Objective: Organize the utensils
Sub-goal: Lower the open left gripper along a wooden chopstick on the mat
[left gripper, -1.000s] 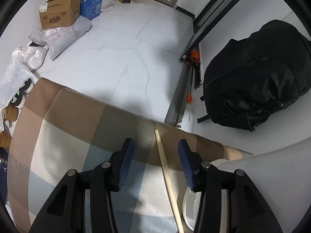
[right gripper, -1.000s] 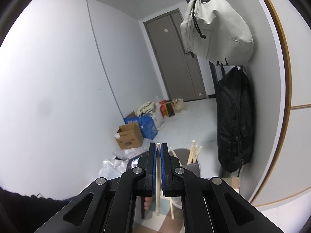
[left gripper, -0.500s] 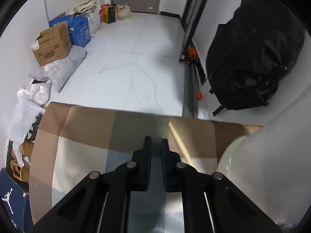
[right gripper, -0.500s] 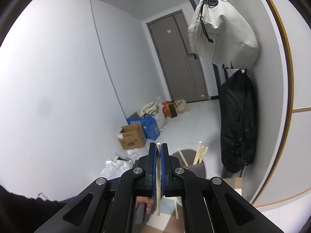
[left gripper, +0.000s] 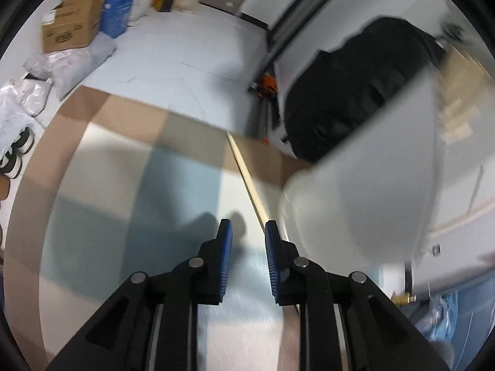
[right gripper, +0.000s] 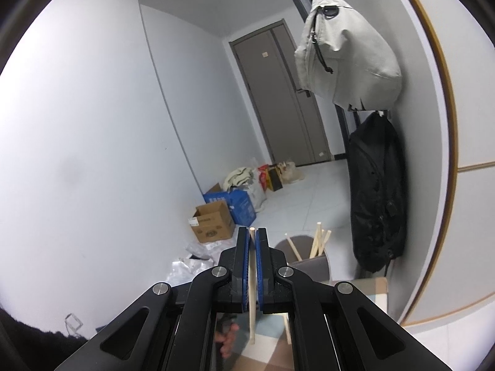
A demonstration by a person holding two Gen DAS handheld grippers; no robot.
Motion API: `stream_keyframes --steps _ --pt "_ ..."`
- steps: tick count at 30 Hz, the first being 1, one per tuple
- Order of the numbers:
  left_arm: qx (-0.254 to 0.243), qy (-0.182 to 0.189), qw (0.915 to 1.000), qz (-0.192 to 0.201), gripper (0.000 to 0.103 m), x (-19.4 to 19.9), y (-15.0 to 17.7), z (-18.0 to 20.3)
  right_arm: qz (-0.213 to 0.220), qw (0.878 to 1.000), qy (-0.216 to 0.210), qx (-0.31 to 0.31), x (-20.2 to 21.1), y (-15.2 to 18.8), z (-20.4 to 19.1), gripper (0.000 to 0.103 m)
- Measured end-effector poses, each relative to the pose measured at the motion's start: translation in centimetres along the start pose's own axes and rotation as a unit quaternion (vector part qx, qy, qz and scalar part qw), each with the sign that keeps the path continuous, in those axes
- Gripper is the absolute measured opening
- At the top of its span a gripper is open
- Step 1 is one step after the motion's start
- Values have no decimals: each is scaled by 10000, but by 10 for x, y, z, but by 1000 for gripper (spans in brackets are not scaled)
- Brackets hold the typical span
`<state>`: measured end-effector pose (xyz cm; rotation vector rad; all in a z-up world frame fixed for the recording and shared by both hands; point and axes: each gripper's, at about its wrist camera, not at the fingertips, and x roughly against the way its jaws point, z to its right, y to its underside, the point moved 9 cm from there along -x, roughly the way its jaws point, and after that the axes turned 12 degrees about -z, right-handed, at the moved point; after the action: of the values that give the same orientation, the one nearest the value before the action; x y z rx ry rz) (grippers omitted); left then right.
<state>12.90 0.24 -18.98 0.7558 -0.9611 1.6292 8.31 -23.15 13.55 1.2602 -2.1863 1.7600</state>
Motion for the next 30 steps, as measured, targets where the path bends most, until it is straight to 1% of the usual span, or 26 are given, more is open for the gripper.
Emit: stream_keyframes --steps 1,3,4,6,7,9,11,12,13,15,16,17,18,19,20,22,24,25,26,30 --pt "-57 -73 9999 -47 21 2 9 4 15 10000 8 -6 2 1 1 3" --pt "-134 -62 9999 -37 36 5 23 14 42 10000 56 -54 7 4 6 3" --pt "-163 -64 9998 -2 40 6 27 20 38 9999 61 -89 9 6 7 3" --pt "-206 -151 9997 -12 57 4 34 32 18 9998 95 -172 13 10 13 3" --pt "-199 -211 9996 -60 60 1 34 35 21 9997 114 -192 15 11 14 3" --pt "-193 -375 9988 -227 60 -9 38 42 34 9996 161 -217 22 14 18 3" --pt "-157 -688 9967 -396 60 -22 42 43 71 9995 194 -229 29 16 20 3" --pt "-128 -884 9952 -398 60 -26 44 43 94 9994 216 -238 34 17 21 3" --pt "-159 -1003 9944 -298 60 -23 47 44 114 9994 231 -247 38 17 22 3" --pt "-187 -1293 9910 -302 60 -25 49 45 153 9992 248 -264 46 19 24 3" --pt "-270 -1443 9888 -261 60 -26 50 46 169 9992 257 -271 48 19 25 3" --pt "-347 -1664 9851 -257 56 -27 51 47 180 9991 258 -281 51 19 26 3" --pt "-455 -1991 9786 -265 48 -28 53 48 190 9991 257 -292 53 20 27 3" --pt "-532 -2215 9733 -266 47 -30 54 48 200 9990 261 -301 55 20 28 3" --pt "-580 -2284 9715 -246 44 -29 55 49 215 9989 261 -325 57 21 29 3" --pt "-537 -2301 9714 -234 35 -27 57 49 236 9988 246 -348 61 22 29 3" --pt "-580 -2325 9706 -224 14 -24 59 48 275 9987 254 -333 66 22 28 3" --pt "-616 -2336 9701 -225 8 -23 63 45 292 9987 244 -330 68 23 27 3" --pt "-647 -2328 9701 -235 4 -21 65 43 304 9987 233 -330 70 22 26 3" --pt "-560 -2195 9738 -191 3 -14 78 34 346 9987 180 -330 73 24 22 3"
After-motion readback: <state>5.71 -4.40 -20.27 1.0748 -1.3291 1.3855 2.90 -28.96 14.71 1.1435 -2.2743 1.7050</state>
